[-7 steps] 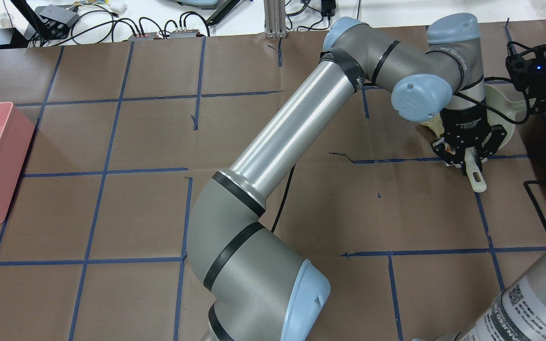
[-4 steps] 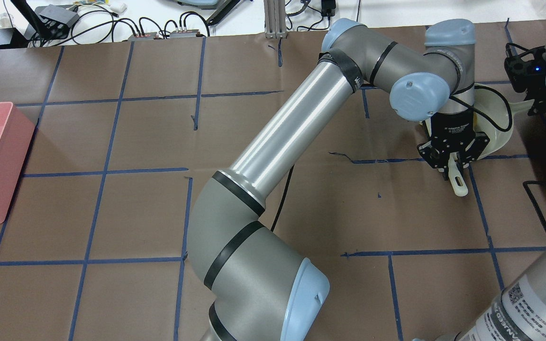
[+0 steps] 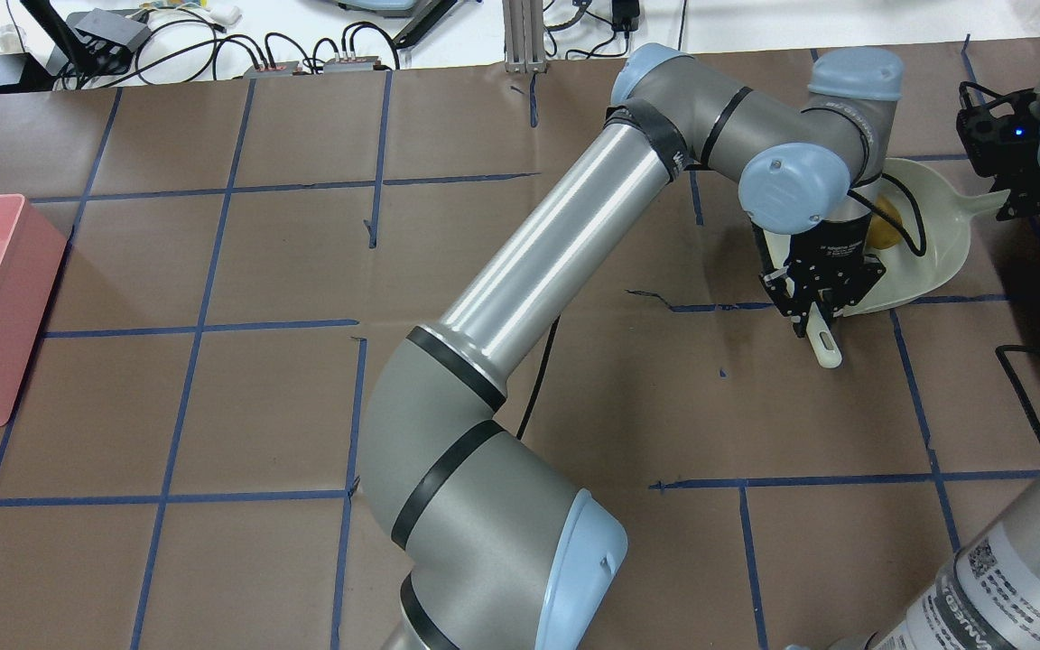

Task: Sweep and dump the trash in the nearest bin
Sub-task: 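Sweep the bread and yellow object into the dustpan with the left gripper's brush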

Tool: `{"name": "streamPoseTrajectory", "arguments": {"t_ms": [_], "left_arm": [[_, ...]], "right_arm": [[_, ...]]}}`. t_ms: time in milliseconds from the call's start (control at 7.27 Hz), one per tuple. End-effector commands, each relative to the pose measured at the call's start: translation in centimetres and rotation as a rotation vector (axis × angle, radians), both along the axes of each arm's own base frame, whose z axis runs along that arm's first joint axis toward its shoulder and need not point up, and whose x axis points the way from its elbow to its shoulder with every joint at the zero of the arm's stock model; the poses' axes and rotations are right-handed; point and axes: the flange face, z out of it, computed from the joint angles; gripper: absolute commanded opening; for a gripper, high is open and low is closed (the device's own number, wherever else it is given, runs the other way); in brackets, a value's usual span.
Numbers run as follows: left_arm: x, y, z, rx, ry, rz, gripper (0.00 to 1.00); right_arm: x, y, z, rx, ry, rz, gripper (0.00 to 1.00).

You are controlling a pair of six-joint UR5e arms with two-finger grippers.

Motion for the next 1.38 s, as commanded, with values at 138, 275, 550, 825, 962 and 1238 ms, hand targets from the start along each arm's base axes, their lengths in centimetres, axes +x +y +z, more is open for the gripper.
{"name": "streamPoseTrajectory", "arguments": {"t_ms": [138,275,550,825,962,1238], "left_arm": [[-0.4,0.4,-1.5,0.044,-0.007,0.034,0.01],[-1.2,0.8,-1.8,0.108,0.047,0.074,0.0],[-3.1,0.7,-2.0,0.154,0.198,0.135,0.0],[-4.7,0.2,-0.6,0.158,0.339,0.187,0.0],[-5.5,-0.1,0.0,0.142,0.432,0.174,0.0],[-6.1,0.0,0.7,0.11,0.495,0.156,0.0]], "right_arm": [[0.1,0.0,-0.1,0.001,-0.003,0.001,0.0],[0.1,0.0,0.0,0.0,-0.003,0.001,0.0],[0.1,0.0,0.0,0.0,-0.003,0.001,0.0],[0.1,0.0,0.0,0.0,-0.003,0.001,0.0],[0.0,0.0,0.0,0.0,-0.003,-0.001,0.0],[0.1,0.1,0.0,0.0,-0.003,-0.001,0.0]]}}
